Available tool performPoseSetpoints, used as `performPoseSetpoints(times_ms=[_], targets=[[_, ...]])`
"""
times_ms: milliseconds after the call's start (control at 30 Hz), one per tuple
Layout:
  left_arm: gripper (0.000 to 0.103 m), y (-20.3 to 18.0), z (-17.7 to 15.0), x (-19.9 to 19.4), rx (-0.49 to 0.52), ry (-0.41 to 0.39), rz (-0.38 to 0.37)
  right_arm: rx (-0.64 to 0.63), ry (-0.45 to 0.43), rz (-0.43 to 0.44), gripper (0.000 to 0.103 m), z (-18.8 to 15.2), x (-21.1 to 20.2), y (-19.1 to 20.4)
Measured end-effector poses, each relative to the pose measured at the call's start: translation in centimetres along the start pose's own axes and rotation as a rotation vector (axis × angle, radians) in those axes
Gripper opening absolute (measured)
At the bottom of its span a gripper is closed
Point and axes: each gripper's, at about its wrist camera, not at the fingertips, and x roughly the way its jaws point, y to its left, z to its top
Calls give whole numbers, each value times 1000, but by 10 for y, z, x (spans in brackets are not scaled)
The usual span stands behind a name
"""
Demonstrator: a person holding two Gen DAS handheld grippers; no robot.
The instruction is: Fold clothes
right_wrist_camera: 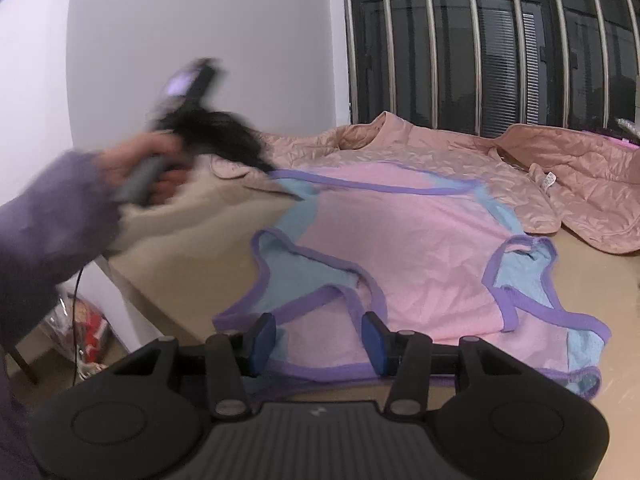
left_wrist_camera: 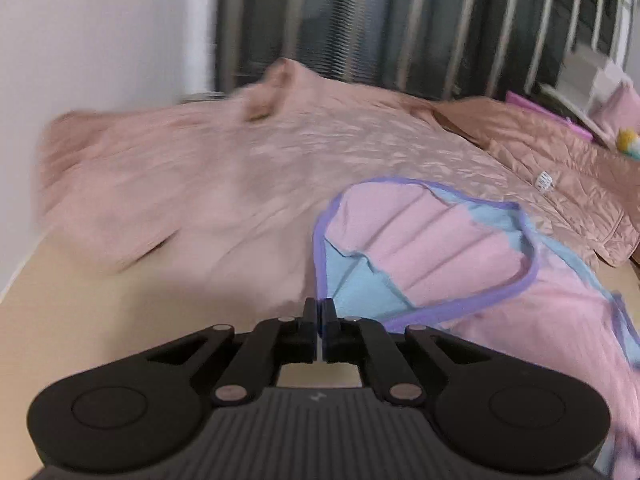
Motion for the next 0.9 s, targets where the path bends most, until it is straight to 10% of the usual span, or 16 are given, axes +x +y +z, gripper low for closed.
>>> performPoseSetpoints(times_ms=[233, 400, 467, 600, 800, 900], targets=[[1, 50, -98, -104, -155, -8, 164, 32, 16, -64, 47, 1, 3, -19], [4, 40, -125, -134, -136, -8, 138, 79, 15, -118, 47, 1, 4, -36], [11, 43, -125, -138, -161, -11, 122, 75, 20, -140, 47, 4, 6, -37], [58, 58, -110, -139, -177, -118, 157, 81, 27, -178, 47, 4, 4, -35], [57, 61, -91, -98, -91, -76, 326, 86, 6, -194, 47, 5, -4, -22], [23, 58, -93, -90, -86, -57, 289, 93, 13, -219, 47, 4, -4, -26]])
